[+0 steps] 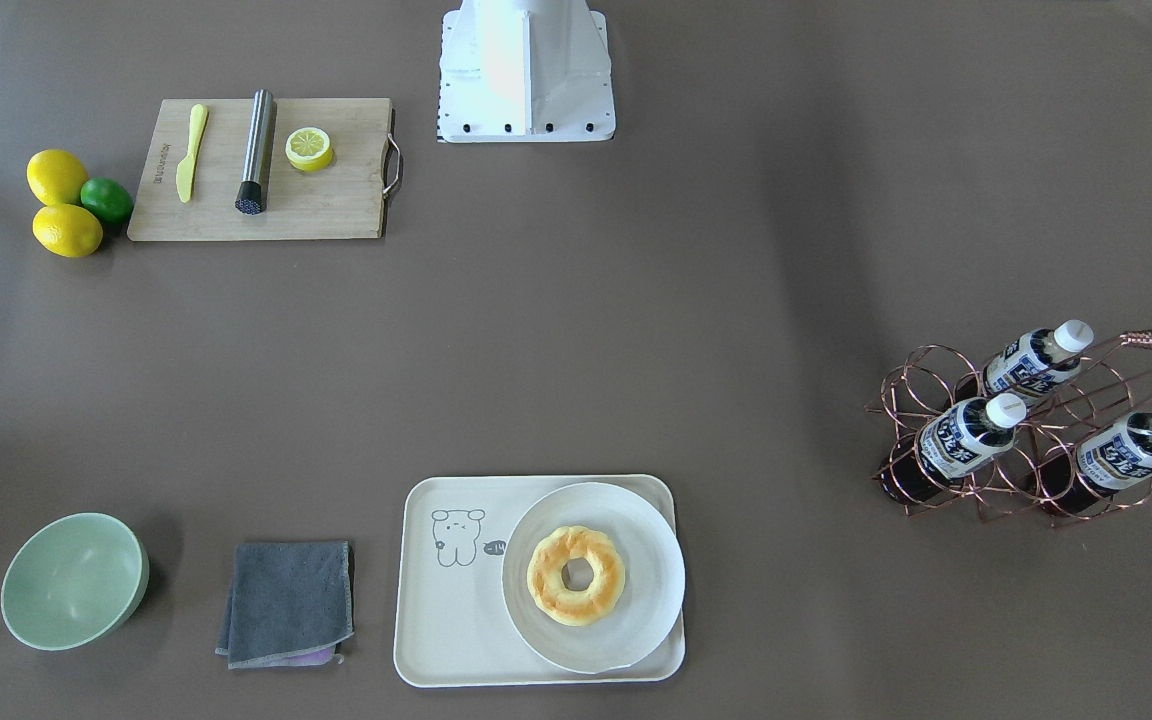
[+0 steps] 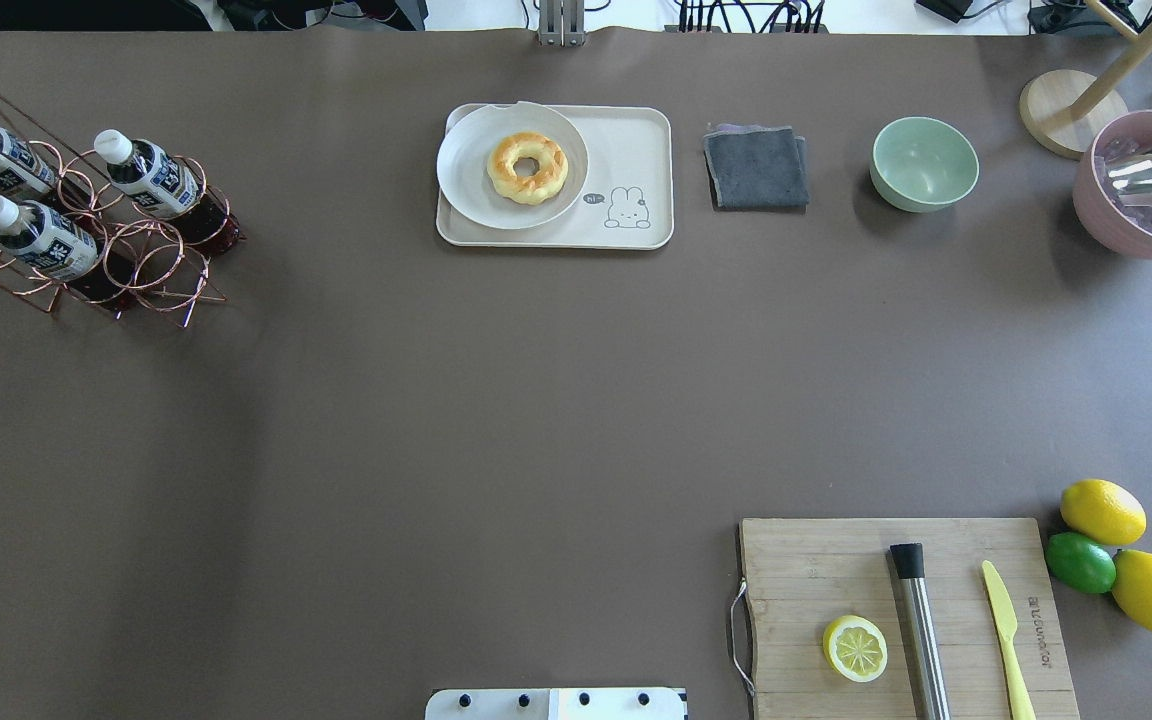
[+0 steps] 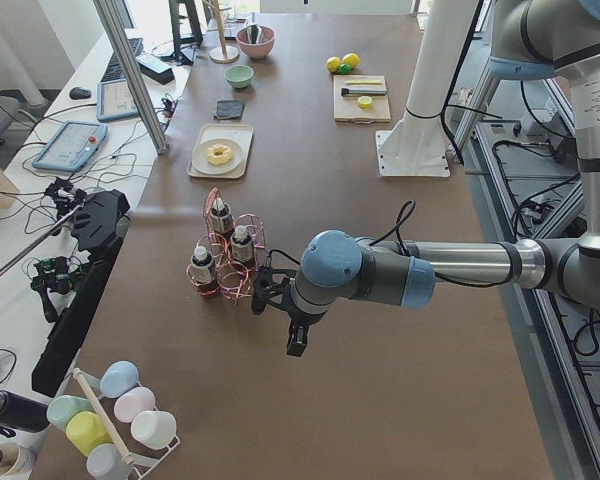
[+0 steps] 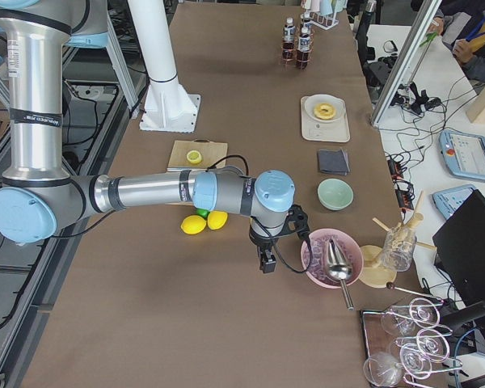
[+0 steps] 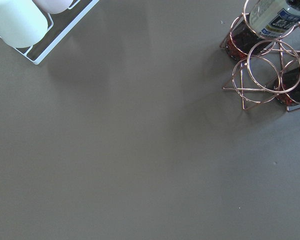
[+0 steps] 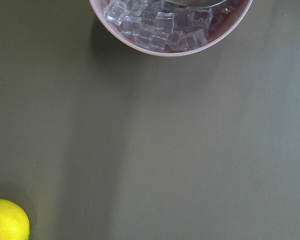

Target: Place tea on tray

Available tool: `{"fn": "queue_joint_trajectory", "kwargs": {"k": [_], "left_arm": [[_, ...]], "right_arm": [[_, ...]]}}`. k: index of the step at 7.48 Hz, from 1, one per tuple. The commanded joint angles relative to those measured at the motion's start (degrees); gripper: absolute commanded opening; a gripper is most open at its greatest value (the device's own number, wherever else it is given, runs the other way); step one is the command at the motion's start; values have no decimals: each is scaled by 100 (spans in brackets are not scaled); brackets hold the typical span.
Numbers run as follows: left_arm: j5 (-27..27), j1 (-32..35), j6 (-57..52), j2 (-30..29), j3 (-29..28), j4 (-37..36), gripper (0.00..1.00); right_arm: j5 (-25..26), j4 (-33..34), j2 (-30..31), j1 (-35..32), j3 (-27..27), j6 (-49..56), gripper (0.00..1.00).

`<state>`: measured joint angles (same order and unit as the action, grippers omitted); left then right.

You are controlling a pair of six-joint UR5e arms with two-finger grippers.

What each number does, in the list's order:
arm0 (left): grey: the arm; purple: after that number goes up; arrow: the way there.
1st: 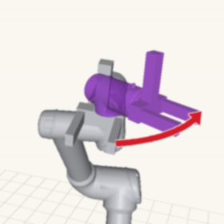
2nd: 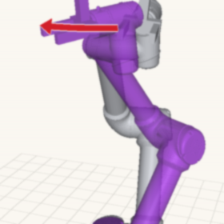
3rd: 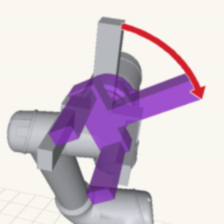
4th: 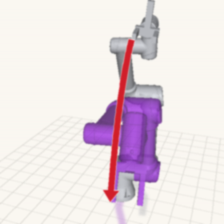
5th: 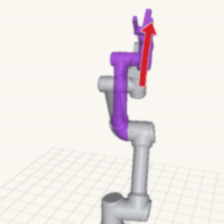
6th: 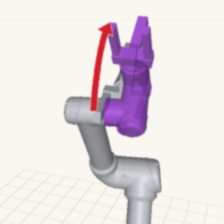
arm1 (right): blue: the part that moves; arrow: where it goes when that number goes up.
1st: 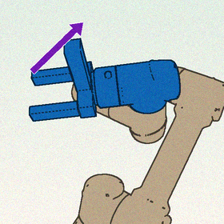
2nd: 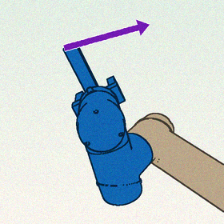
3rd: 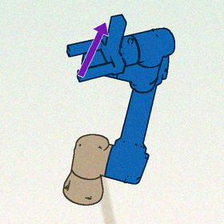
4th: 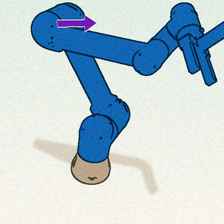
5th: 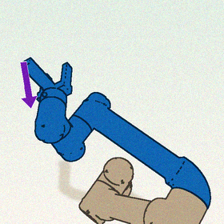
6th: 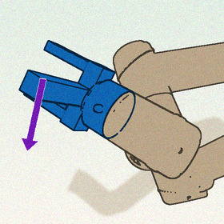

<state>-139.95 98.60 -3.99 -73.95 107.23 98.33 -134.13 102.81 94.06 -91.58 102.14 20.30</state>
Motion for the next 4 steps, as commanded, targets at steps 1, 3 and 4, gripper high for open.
{"fn": "queue_joint_trajectory", "kwargs": {"k": [1, 3, 4], "left_arm": [[-6, -7, -40, 125, 26, 11, 97], [11, -7, 13, 248, -18, 456, 97], [3, -7, 39, 319, -27, 633, 97]], "right_arm": [[-8, -6, 51, 0, 25, 0, 100], [-8, 2, 42, 0, 25, 0, 100], [-8, 2, 51, 0, 25, 0, 100]]}}
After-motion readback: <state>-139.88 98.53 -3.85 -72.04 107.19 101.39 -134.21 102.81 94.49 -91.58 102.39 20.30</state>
